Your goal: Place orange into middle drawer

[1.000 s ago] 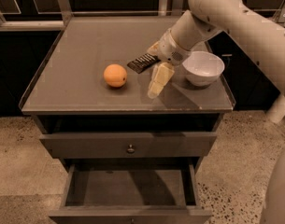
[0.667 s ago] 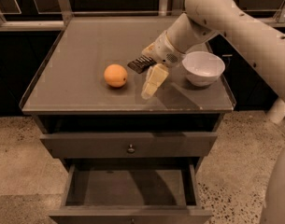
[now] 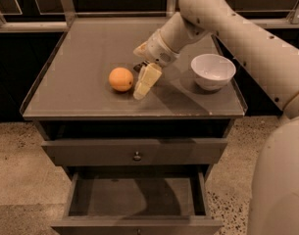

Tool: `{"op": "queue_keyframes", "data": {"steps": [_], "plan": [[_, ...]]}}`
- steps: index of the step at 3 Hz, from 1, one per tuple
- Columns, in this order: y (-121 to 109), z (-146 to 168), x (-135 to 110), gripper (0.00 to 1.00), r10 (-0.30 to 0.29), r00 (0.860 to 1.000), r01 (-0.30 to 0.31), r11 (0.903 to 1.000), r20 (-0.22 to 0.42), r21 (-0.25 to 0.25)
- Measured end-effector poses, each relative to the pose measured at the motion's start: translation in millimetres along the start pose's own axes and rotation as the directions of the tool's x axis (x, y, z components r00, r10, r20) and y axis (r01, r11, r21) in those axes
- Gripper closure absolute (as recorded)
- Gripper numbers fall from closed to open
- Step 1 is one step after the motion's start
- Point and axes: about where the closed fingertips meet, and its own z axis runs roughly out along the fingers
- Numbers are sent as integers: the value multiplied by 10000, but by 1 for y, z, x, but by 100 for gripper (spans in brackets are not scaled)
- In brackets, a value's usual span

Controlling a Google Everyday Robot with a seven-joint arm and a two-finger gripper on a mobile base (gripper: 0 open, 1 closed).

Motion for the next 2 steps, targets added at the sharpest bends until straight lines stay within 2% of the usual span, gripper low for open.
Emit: {"op": "queue_keyframes", "data": {"steps": [2], "plan": [[-15,31,-18,0,-152,9971,178,9993,740,-343]]}}
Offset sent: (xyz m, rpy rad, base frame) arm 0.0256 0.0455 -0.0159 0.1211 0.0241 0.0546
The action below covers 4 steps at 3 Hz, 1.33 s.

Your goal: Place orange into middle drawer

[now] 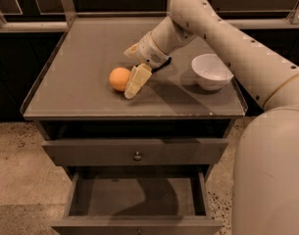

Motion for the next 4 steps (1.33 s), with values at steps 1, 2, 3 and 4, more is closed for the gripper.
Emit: {"op": "queue_keyframes", "data": {"steps": [1,2,3,4], "plan": [[-4,17,-2,0,103,9993,-94,9996,366,-258],[-6,23,-5,18,67,9980,-51,9997,628,-253],[-6,24,-5,42,66,9980,-50,9997,634,-253],[-6,24,-5,66,66,9980,-50,9997,634,-254]]}}
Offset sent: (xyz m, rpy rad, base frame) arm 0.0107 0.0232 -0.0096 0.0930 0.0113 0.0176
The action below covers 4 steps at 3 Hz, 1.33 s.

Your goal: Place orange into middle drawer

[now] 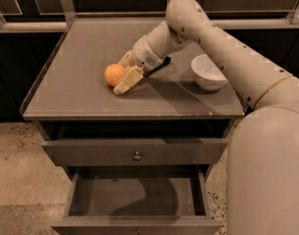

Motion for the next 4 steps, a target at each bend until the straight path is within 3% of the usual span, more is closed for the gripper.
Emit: {"op": "queue_keyframes", "data": {"steps": [1,2,4], "plan": [[0,0,0,90,0,10000,0,10000,0,-1],[0,0,0,100,0,10000,0,10000,0,-1],[7,-4,0,100,126,9999,-125,9999,66,-95]]}}
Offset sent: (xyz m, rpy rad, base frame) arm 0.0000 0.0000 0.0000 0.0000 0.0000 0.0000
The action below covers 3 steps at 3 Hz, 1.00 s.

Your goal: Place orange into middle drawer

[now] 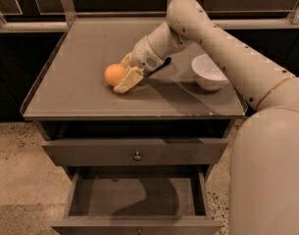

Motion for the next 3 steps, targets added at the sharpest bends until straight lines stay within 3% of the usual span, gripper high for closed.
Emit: {"op": "queue_keyframes", "data": {"steps": [1,2,3], "plan": [[13,-13,-5,100,68,10000,-68,9986,-8,532],[57,-56,-17,100,321,9992,-263,9780,-248,2068],[57,-54,-17,100,321,9992,-265,9789,-243,2027]]}}
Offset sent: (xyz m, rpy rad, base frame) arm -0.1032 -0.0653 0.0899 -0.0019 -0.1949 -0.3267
